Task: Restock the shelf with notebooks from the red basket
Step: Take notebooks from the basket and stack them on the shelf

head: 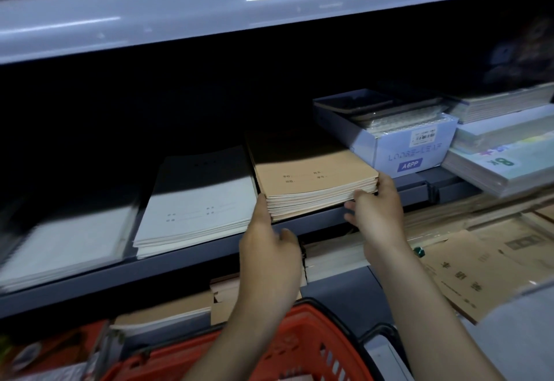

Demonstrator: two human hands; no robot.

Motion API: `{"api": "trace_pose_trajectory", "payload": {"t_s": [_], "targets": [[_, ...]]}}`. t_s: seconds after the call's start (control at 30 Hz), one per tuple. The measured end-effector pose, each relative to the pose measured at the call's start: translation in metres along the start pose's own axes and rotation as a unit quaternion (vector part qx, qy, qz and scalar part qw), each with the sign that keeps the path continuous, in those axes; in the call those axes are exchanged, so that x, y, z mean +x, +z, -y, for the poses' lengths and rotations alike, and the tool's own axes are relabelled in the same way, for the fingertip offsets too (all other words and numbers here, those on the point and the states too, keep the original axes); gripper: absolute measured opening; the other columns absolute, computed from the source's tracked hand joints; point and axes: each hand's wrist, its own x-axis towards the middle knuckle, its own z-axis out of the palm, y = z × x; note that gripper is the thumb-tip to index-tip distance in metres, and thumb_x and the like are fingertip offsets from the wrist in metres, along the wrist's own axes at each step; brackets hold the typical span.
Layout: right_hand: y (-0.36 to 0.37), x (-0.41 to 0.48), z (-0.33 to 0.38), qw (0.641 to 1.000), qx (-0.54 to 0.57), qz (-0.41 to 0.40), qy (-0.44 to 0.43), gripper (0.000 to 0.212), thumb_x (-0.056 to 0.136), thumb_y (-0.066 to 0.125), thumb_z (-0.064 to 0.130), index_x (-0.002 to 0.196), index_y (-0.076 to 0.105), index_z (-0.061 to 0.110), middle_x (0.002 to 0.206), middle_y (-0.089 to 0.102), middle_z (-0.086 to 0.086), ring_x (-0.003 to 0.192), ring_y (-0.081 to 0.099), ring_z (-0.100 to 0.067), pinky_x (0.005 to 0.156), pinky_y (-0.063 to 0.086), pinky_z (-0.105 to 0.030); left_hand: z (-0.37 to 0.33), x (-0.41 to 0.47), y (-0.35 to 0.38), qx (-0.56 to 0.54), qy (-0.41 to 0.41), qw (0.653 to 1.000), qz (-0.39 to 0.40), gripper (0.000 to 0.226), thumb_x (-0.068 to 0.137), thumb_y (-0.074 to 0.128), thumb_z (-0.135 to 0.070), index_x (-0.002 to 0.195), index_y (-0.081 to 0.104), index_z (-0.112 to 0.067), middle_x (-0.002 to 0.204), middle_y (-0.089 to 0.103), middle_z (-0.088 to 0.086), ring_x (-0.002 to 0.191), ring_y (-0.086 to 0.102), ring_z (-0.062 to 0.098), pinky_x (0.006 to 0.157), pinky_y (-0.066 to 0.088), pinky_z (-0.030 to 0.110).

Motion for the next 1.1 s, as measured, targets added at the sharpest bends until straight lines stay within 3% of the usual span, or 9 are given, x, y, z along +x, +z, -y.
{"api": "trace_pose_trajectory", "payload": {"t_s": [0.17,0.33,0.5,0.6,0.63,0.73,0.87,1.0,1.1], "targets": [[-0.006,-0.001,-0.002,1.0,0.018,0.005,0.016,0.048,0.086,0.042,-0.003,0.112,0.055,0.035,0.1,0.069,0.007,0.079,0.067,-0.021,0.064,0.052,-0.03,-0.001,-0.003,0.008,-0.03,-0.027,0.999,-0.007,0.074,0.082,0.036,0.014,0.14,0.047,-0.03,0.093,0.055,-0.036,0.068,0.051,-0.028,0.056,0.033,-0.006],[-0.005,-0.007,-0.001,1.0,0.009,-0.009,-0.008,0.048,0.089,0.037,-0.002,0.109,0.049,0.039,0.091,0.062,0.018,0.067,0.067,-0.017,0.064,0.052,-0.03,-0.01,-0.008,0.005,-0.037,-0.05,0.998,-0.014,0.072,0.085,0.034,0.018,0.146,0.042,-0.02,0.087,0.041,-0.036,0.055,0.045,-0.032,0.046,0.029,-0.006],[0.003,-0.012,0.0,0.998,0.045,-0.039,0.003,0.054,0.086,0.042,0.003,0.134,0.046,0.028,0.115,0.064,0.007,0.08,0.07,-0.017,0.067,0.054,-0.029,-0.011,-0.006,-0.003,-0.011,-0.038,0.999,0.002,0.069,0.085,0.036,0.013,0.143,0.046,-0.023,0.095,0.051,-0.036,0.063,0.049,-0.031,0.053,0.033,-0.007],[0.014,-0.035,0.009,0.986,-0.005,-0.139,-0.095,0.056,0.087,0.051,0.009,0.141,0.039,0.02,0.135,0.044,0.001,0.106,0.056,-0.017,0.076,0.045,-0.014,-0.008,-0.02,-0.028,0.0,-0.021,1.0,0.024,0.06,0.09,0.046,0.004,0.139,0.049,-0.03,0.105,0.054,-0.037,0.093,0.058,-0.018,0.074,0.041,0.0],[0.021,-0.049,0.013,0.978,-0.025,-0.145,-0.148,0.048,0.088,0.051,0.006,0.134,0.044,0.019,0.13,0.042,0.0,0.104,0.053,-0.015,0.07,0.039,-0.01,-0.003,-0.025,-0.041,0.015,-0.016,1.0,0.016,0.054,0.091,0.049,-0.001,0.134,0.052,-0.033,0.106,0.06,-0.029,0.083,0.062,-0.011,0.068,0.045,0.006],[0.045,-0.096,0.014,0.956,-0.088,-0.012,-0.278,0.033,0.089,0.053,0.002,0.117,0.054,0.02,0.115,0.046,0.005,0.078,0.051,-0.004,0.067,0.035,-0.007,0.025,-0.037,-0.089,0.082,-0.009,0.995,-0.063,0.046,0.091,0.053,-0.004,0.125,0.056,-0.036,0.095,0.067,-0.008,0.054,0.058,0.006,0.046,0.042,0.018],[0.069,-0.131,-0.01,0.902,-0.225,0.206,-0.305,0.037,0.095,0.055,0.021,0.131,0.048,0.03,0.124,0.041,0.013,0.066,0.055,-0.002,0.066,0.041,-0.01,0.056,-0.038,-0.138,0.145,0.017,0.979,-0.145,0.058,0.091,0.053,-0.002,0.14,0.042,-0.032,0.106,0.063,-0.005,0.076,0.064,0.003,0.063,0.05,0.014],[0.086,-0.134,-0.025,0.875,-0.326,0.202,-0.297,0.05,0.095,0.055,0.025,0.142,0.038,0.031,0.143,0.028,0.007,0.068,0.059,-0.008,0.071,0.051,-0.028,0.075,-0.03,-0.157,0.143,0.039,0.975,-0.167,0.064,0.091,0.054,-0.004,0.147,0.033,-0.029,0.131,0.046,-0.009,0.082,0.065,0.006,0.078,0.056,0.028],[0.093,-0.129,-0.029,0.876,-0.355,0.157,-0.286,0.054,0.095,0.054,0.028,0.145,0.034,0.028,0.151,0.022,0.002,0.07,0.062,-0.014,0.067,0.049,-0.029,0.081,-0.024,-0.164,0.093,-0.007,0.991,-0.099,0.074,0.094,0.053,-0.009,0.152,0.018,-0.039,0.105,0.069,0.0,0.081,0.068,0.005,0.082,0.055,0.022]]}}
